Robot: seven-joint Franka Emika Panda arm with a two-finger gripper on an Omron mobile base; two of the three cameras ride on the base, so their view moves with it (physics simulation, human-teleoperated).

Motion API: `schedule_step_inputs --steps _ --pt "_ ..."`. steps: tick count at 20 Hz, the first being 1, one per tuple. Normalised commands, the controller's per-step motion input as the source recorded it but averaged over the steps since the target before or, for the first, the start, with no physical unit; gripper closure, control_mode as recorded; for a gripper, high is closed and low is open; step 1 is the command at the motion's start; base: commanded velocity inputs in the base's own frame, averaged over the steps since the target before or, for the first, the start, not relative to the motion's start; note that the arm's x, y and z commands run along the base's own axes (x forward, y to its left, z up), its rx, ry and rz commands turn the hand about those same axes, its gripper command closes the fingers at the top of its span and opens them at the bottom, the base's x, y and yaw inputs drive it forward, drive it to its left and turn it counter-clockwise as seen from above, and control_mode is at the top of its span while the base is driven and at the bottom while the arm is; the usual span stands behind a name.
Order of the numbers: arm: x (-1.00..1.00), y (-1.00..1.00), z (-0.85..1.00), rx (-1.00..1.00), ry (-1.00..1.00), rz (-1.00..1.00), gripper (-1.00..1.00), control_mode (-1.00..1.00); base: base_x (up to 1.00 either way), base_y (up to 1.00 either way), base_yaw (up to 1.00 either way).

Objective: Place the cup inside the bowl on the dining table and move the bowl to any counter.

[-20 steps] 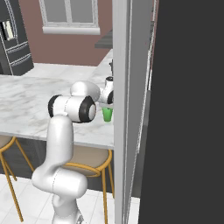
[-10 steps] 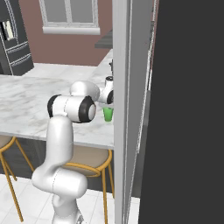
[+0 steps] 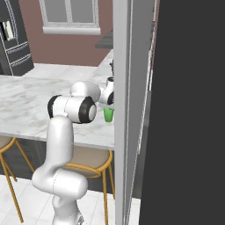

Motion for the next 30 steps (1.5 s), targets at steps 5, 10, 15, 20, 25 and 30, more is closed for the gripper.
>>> schedule_step_inputs --steps 5,10,15,20,25,30 --pt "0.00 -0.03 0.00 0.03 0.00 0.00 1.00 -1.00 0.00 0.00 0.00" --pt "0.00 -0.06 0.00 0.04 -0.02 0.00 1.00 -1.00 0.00 0.00 0.00" --pt "0.00 -0.06 0.00 0.02 -0.03 0.00 1.00 -1.00 0.00 0.00 0.00" --pt "0.00 -0.06 0.04 0.00 -0.05 0.00 1.00 -1.00 0.00 0.00 0.00" --pt "-0.02 -0.05 0.07 0.01 -0.08 0.00 1.00 -1.00 0.00 0.00 0.00" --pt "-0.10 0.00 0.13 0.02 -0.07 0.00 1.00 -1.00 0.00 0.00 0.00"
